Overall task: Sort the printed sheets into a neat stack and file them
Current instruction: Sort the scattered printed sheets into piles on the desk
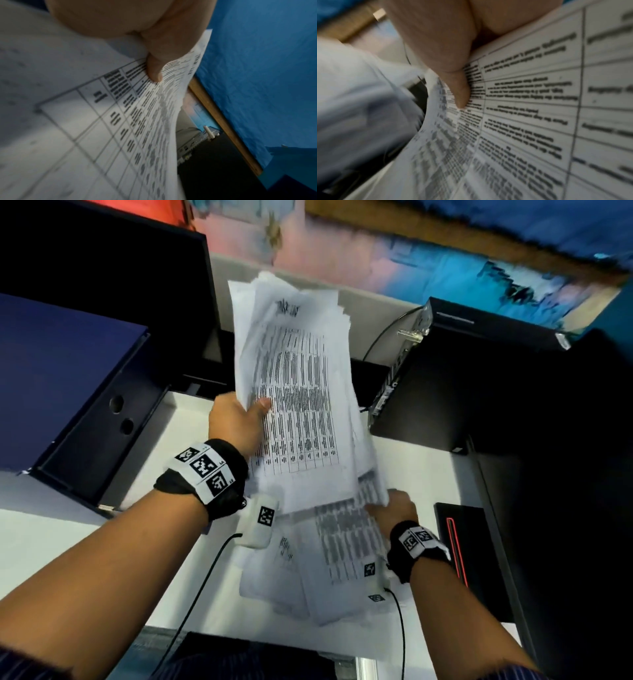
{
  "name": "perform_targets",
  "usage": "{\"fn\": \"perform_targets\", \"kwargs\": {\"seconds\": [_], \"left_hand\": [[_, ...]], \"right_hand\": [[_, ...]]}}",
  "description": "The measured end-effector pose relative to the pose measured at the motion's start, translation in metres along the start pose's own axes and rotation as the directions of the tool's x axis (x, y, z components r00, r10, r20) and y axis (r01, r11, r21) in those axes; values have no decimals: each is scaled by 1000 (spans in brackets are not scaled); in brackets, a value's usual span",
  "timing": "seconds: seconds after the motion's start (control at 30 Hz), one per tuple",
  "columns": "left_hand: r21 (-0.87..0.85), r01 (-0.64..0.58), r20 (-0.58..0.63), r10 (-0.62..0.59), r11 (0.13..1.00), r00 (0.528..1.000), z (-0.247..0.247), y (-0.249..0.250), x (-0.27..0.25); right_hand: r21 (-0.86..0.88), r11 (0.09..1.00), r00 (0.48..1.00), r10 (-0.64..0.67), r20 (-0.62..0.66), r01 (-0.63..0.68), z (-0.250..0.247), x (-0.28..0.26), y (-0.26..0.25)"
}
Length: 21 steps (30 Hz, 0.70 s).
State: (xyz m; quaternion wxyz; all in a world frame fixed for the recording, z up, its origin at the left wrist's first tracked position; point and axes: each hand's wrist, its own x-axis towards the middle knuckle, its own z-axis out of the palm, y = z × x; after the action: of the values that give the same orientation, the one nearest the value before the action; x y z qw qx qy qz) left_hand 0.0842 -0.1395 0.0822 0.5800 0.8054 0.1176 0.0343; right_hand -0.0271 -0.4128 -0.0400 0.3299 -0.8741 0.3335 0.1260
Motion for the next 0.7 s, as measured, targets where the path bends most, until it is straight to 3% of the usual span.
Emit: {"fn": "perform_targets", "kwargs": {"seconds": [0.13,0.23,0.3,0.37,0.47,0.57,0.7], "left_hand": [[300,150,112,-191,942,975,20,-33,-18],[447,169,220,-291,878,931,35,-54,-35],[508,161,264,-331,846,906,44,-64,-43],[544,177,281,-376,820,883,50,-71,-47],[573,222,286,-446,789,848,51,-78,-52],[575,246,282,-471,780,836,47,-85,-53],[505,297,291,-484,810,825,46,-93,-49]], "right_hand": [[-83,992,950,-117,-288,97,-52,-17,-21],[-161,970,855,-239,-461,184,-94,-34,-45],[-120,957,796,-287,-533,265,-118,-47,-57],[-5,945,772,-270,-575,327,-135,-56,-63],[261,887,832,-205,-516,381,-136,-60,-63],[474,823,919,-136,-370,312,-114,-57,-54],[579,772,947,-89,-308,261,-92,-48,-54]]}}
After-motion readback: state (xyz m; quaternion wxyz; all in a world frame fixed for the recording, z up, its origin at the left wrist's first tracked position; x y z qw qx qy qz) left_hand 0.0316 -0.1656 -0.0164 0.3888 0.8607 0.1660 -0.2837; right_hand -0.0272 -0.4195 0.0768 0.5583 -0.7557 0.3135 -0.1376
